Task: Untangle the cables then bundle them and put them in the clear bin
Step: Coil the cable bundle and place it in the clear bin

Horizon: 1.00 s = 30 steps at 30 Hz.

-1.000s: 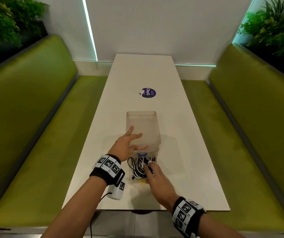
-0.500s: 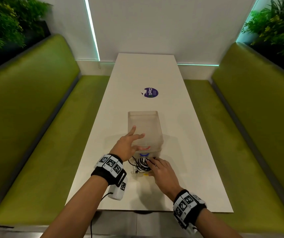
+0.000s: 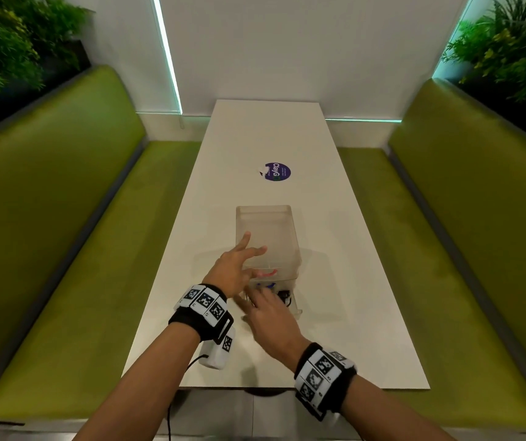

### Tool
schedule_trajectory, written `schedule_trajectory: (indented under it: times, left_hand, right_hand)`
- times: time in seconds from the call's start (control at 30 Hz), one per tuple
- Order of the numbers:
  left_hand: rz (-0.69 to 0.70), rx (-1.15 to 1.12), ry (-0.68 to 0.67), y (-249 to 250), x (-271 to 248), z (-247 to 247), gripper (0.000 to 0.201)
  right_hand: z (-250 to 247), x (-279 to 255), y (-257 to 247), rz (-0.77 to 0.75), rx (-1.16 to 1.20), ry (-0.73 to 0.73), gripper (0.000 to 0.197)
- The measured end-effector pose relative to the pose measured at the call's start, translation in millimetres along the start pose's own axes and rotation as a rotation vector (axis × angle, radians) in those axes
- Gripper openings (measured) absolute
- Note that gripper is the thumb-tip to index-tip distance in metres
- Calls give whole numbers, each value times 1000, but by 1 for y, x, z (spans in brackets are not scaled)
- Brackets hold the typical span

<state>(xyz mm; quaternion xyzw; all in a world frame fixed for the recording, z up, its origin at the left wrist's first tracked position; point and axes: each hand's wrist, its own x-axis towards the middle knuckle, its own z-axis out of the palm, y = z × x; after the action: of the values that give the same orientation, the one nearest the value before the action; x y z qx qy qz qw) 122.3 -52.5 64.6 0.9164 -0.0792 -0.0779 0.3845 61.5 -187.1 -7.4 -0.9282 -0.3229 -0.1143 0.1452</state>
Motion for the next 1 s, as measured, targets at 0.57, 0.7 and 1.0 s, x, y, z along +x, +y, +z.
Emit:
schedule_trajectory:
  times: [0.57,0.7,1.0]
  left_hand:
    - [-11,26,-21,3,-1,-2,53]
    - [-17,21,-24,3,-1,-2,54]
    - [-18,16,-33,1,1,-3,55]
  right_hand:
    - [8,-19,26,205,66,22,13]
    - [7,-12,26,348,151,15,18]
    - [12,-29,17,191,73,-106,36]
